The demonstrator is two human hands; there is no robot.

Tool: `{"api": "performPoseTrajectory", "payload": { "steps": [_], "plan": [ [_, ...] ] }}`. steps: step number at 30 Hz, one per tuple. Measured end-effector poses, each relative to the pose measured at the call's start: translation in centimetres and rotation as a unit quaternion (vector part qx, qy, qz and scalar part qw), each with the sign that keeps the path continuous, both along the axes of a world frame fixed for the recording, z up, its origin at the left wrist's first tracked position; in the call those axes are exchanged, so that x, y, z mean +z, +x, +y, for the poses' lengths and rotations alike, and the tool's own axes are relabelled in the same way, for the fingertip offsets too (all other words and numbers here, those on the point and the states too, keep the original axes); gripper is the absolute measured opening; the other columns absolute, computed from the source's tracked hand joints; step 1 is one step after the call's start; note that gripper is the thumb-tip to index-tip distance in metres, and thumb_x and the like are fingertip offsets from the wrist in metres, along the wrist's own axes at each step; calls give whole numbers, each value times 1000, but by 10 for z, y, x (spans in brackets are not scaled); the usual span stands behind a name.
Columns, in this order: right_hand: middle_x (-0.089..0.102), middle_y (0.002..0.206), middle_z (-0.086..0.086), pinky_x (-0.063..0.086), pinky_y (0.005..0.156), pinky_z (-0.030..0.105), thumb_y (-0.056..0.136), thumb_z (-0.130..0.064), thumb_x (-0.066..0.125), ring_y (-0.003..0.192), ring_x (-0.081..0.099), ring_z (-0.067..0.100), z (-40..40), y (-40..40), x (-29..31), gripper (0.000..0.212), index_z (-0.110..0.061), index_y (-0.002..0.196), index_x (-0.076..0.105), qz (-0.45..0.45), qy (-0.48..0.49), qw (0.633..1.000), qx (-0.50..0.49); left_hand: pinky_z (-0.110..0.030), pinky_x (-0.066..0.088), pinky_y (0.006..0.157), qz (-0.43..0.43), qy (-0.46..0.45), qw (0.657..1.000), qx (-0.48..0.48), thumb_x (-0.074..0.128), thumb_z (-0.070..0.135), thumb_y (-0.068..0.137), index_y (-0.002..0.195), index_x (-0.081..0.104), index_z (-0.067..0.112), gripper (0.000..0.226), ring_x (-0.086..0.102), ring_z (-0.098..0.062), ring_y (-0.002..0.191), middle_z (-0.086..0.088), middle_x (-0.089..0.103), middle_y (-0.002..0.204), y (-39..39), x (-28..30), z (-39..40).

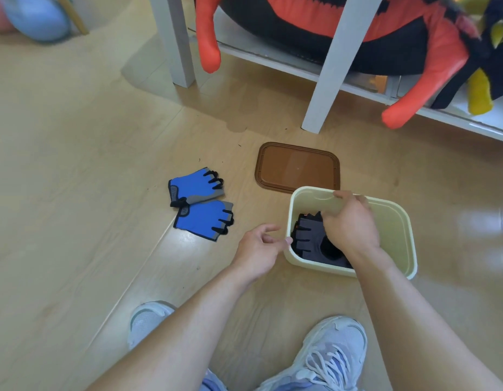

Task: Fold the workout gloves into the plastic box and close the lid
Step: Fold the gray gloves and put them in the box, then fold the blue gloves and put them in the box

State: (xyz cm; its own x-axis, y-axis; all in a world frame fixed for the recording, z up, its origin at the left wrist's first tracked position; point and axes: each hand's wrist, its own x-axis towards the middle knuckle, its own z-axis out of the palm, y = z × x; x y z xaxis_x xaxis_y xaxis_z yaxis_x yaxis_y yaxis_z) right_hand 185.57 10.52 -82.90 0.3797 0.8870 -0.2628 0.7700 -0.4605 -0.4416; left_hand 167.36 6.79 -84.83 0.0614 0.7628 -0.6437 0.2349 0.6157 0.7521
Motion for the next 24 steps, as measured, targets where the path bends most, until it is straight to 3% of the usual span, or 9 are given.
{"api": "performPoseTrajectory", "payload": {
  "steps": [3, 5, 10, 13, 17, 21, 24],
  "plan": [
    [49, 145, -2, 48, 102, 39, 91, -14, 60, 130, 51, 22, -6, -40, 22, 49, -24, 139, 55, 41, 131, 988, 68, -40, 55, 99, -7, -23, 989, 143, 66, 28, 96, 127, 64, 24, 32, 68, -14, 97, 2, 70, 106, -20, -8, 6],
    [52, 142, -6, 45, 103, 31, 93, -12, 61, 130, 51, 15, -12, -73, 27, 47, -24, 138, 58, 65, 163, 975, 137, -39, 56, 95, -17, -37, 962, 269, 61, 20, 97, 122, 65, 19, 25, 67, -15, 88, 2, 69, 101, -38, -15, 10],
    [48, 150, -10, 38, 110, 25, 98, -14, 58, 138, 46, 11, -8, -140, 1, 48, -23, 145, 53, 120, 87, 956, 252, -41, 56, 89, -31, -51, 873, 484, 48, 7, 93, 118, 66, 16, 32, 66, -23, 84, -3, 71, 96, -80, -31, 20],
    [41, 159, -6, 43, 113, 34, 98, -10, 55, 141, 47, 17, 16, -171, -25, 56, -22, 152, 46, 141, 11, 955, 261, -37, 54, 80, -17, -48, 844, 534, 44, 7, 91, 115, 66, 21, 35, 64, -20, 81, -2, 70, 102, -96, -38, 22],
    [28, 168, -6, 43, 114, 35, 98, -1, 51, 151, 34, 15, 51, -206, -57, 67, -25, 159, 35, 131, -42, 948, 287, -44, 56, 96, 0, -65, 848, 526, 51, 15, 90, 110, 62, 30, 27, 69, -28, 103, -2, 71, 113, -108, -54, 16],
    [2, 172, -11, 50, 103, 39, 94, 4, 51, 152, 28, 22, 75, -226, -83, 89, -32, 164, 10, 11, -128, 918, 375, -45, 56, 97, -12, -89, 837, 540, 54, 15, 90, 117, 59, 29, 30, 69, -30, 103, -3, 69, 115, -117, -62, 12],
    [19, 168, -3, 44, 110, 42, 90, 4, 55, 151, 23, 28, 80, -229, -96, 97, -26, 165, 2, -82, -158, 898, 402, -45, 56, 97, -37, -114, 828, 548, 58, 16, 88, 131, 57, 24, 44, 70, -31, 104, -7, 68, 122, -124, -67, 17]
  ]
}}
